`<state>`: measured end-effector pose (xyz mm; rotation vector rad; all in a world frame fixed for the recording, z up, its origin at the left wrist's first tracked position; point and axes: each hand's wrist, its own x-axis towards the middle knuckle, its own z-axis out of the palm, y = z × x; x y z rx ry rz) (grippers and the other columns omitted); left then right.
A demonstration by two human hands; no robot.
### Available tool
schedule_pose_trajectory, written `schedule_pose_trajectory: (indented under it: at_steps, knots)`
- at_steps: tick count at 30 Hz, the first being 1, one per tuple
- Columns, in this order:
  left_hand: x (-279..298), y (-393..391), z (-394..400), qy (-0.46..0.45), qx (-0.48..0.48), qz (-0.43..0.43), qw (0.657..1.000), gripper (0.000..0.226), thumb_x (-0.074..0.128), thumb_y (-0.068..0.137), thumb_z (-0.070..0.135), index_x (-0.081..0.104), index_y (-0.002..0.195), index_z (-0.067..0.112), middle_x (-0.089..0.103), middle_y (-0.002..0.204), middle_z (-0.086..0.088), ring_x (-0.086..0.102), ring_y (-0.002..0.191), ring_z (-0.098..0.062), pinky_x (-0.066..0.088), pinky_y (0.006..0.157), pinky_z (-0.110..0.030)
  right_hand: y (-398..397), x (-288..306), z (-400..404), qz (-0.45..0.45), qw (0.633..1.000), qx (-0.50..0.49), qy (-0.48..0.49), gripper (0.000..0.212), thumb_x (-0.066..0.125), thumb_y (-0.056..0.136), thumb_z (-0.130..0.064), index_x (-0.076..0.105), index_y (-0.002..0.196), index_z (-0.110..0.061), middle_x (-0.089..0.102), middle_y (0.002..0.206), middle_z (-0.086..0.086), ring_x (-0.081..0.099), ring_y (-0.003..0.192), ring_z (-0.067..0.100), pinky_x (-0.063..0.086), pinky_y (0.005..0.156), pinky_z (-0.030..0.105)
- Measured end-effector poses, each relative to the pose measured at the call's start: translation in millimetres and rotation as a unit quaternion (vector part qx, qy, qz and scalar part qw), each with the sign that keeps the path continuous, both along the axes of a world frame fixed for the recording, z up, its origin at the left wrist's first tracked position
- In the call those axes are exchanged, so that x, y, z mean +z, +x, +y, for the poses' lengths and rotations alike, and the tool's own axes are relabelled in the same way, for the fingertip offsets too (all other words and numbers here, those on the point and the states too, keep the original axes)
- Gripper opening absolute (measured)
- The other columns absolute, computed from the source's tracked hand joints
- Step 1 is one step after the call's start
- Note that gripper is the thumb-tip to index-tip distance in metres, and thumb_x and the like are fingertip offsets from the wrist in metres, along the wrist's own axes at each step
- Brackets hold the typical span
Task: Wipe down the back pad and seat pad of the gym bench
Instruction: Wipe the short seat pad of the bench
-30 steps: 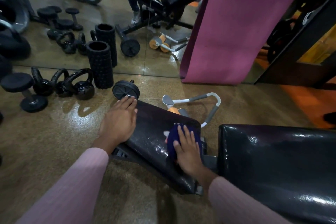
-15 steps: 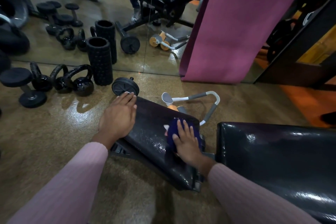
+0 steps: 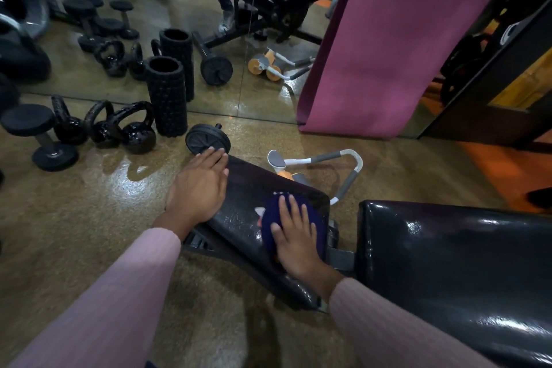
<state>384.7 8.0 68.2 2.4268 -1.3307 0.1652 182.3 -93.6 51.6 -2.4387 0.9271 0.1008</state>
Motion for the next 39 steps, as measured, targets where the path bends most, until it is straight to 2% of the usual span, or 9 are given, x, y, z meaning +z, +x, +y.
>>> schedule_pose_trajectory:
  at_steps: [7,11,15,18,22,28,32,36,39]
  knots:
    - [3,0,1,0.001,-0.004,-0.002,1.0,0.053,0.024,0.096,0.031,0.049,0.135,0.005,0.047,0.143,-0.008,0.036,0.137,-0.021,0.026,0.114,-0.036,-20,1,39,-0.033,0.974,0.214,-0.066,0.057,0.022,0.103,-0.042,-0.015,0.146,-0.046,-0.029,0.152,-0.024,-0.034,0.139,0.008,-0.017,0.114,0.038]
    - [3,1,2,0.0,-0.006,0.001,1.0,0.053,0.024,0.096,0.031,0.048,0.136,0.006,0.046,0.144,-0.008,0.035,0.137,-0.021,0.024,0.115,-0.035,-58,-8,8,-0.007,0.988,0.147,-0.049,0.054,0.02,0.099,-0.053,-0.009,0.144,-0.053,-0.026,0.151,-0.031,-0.029,0.14,0.002,-0.005,0.119,0.045]
    - [3,0,2,-0.004,-0.004,0.0,1.0,0.054,0.024,0.096,0.031,0.048,0.136,0.004,0.046,0.144,-0.008,0.035,0.138,-0.021,0.023,0.114,-0.034,-10,-3,14,-0.016,0.996,0.066,-0.056,0.057,0.018,0.099,-0.054,-0.015,0.145,-0.048,-0.026,0.153,-0.024,-0.027,0.142,0.009,-0.008,0.118,0.046]
    - [3,0,1,-0.004,-0.004,-0.003,1.0,0.053,0.025,0.096,0.03,0.05,0.134,0.003,0.048,0.142,-0.009,0.036,0.137,-0.021,0.025,0.114,-0.034,16,6,40,-0.036,0.986,0.136,-0.083,0.06,0.025,0.101,-0.044,-0.014,0.147,-0.043,-0.027,0.155,-0.019,-0.029,0.142,0.015,-0.013,0.115,0.044]
    - [4,0,1,0.005,-0.003,-0.003,1.0,0.053,0.025,0.096,0.031,0.049,0.135,0.004,0.047,0.143,-0.008,0.035,0.137,-0.019,0.025,0.114,-0.033,-33,-7,38,-0.021,0.969,0.229,-0.091,0.058,0.024,0.102,-0.043,-0.012,0.147,-0.046,-0.027,0.153,-0.024,-0.031,0.141,0.011,-0.015,0.115,0.042]
    - [3,0,2,0.003,-0.001,-0.006,1.0,0.052,0.026,0.097,0.03,0.049,0.135,0.004,0.046,0.143,-0.008,0.036,0.137,-0.021,0.025,0.114,-0.034,-30,-5,7,0.002,0.999,0.04,-0.022,0.054,0.016,0.1,-0.05,-0.016,0.144,-0.048,-0.027,0.152,-0.025,-0.027,0.143,0.011,-0.003,0.119,0.05]
    - [4,-1,1,0.002,0.0,-0.006,1.0,0.053,0.025,0.096,0.03,0.052,0.133,0.003,0.049,0.141,-0.009,0.038,0.135,-0.022,0.029,0.111,-0.035,20,11,32,-0.034,0.995,0.08,-0.053,0.057,0.02,0.101,-0.045,-0.014,0.147,-0.043,-0.024,0.156,-0.018,-0.026,0.143,0.016,-0.011,0.115,0.044]
    - [4,1,1,-0.001,-0.005,-0.003,1.0,0.055,0.023,0.096,0.032,0.052,0.133,0.003,0.049,0.141,-0.01,0.039,0.135,-0.023,0.03,0.111,-0.037,-12,4,46,-0.041,0.985,0.153,-0.068,0.056,0.019,0.102,-0.047,-0.014,0.147,-0.046,-0.029,0.152,-0.025,-0.034,0.139,0.009,-0.017,0.114,0.038]
    - [3,2,1,0.0,-0.01,-0.006,1.0,0.058,0.02,0.095,0.034,0.052,0.133,0.004,0.049,0.141,-0.009,0.039,0.135,-0.022,0.029,0.112,-0.036,-53,-15,26,-0.03,0.995,0.074,-0.053,0.052,0.012,0.096,-0.057,-0.015,0.14,-0.057,-0.028,0.149,-0.031,-0.03,0.14,0.005,-0.006,0.119,0.041]
